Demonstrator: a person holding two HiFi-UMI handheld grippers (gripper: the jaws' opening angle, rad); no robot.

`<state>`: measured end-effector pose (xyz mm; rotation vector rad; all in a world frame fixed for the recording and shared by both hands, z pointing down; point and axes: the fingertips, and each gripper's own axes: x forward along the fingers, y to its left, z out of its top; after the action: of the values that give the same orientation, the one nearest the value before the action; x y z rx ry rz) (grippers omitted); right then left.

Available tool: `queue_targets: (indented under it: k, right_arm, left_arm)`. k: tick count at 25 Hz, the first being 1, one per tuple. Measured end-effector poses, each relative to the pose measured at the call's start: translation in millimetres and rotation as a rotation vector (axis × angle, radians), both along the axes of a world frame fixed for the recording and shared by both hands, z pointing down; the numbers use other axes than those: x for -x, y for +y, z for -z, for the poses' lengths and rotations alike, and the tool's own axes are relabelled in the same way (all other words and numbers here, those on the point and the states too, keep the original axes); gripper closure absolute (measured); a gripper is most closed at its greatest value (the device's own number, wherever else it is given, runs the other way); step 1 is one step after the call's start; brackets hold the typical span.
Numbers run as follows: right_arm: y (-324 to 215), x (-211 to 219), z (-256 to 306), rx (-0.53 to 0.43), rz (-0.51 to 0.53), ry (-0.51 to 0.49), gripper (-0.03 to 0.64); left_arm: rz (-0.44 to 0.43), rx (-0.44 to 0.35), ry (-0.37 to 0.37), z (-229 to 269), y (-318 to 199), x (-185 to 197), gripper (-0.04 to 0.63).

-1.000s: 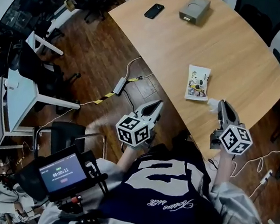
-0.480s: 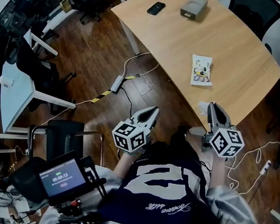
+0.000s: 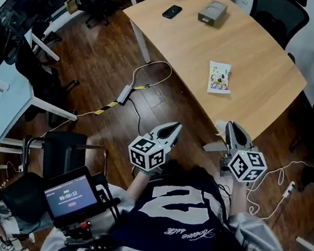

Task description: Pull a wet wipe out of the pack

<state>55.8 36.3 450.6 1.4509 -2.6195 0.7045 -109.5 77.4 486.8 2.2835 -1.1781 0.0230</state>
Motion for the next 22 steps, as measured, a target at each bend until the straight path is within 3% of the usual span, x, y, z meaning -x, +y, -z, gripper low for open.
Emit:
queue_targets:
  k: [7, 14, 22]
  right_arm:
    - [11, -14, 3, -0.004, 0.063, 0.014, 0.612]
    - [15, -23, 13, 0.009, 0.081, 0.010, 0.611]
    - [18, -41, 8, 0.023, 0.094, 0.000, 0.612]
  left_arm:
    - [0.032, -0.021, 0.007, 12, -3, -28, 0.594]
    - [-0.050, -0.006, 0.003, 24, -1, -69, 0.594]
    - [-0.053, 0.011, -0.018, 23, 2, -90, 0.594]
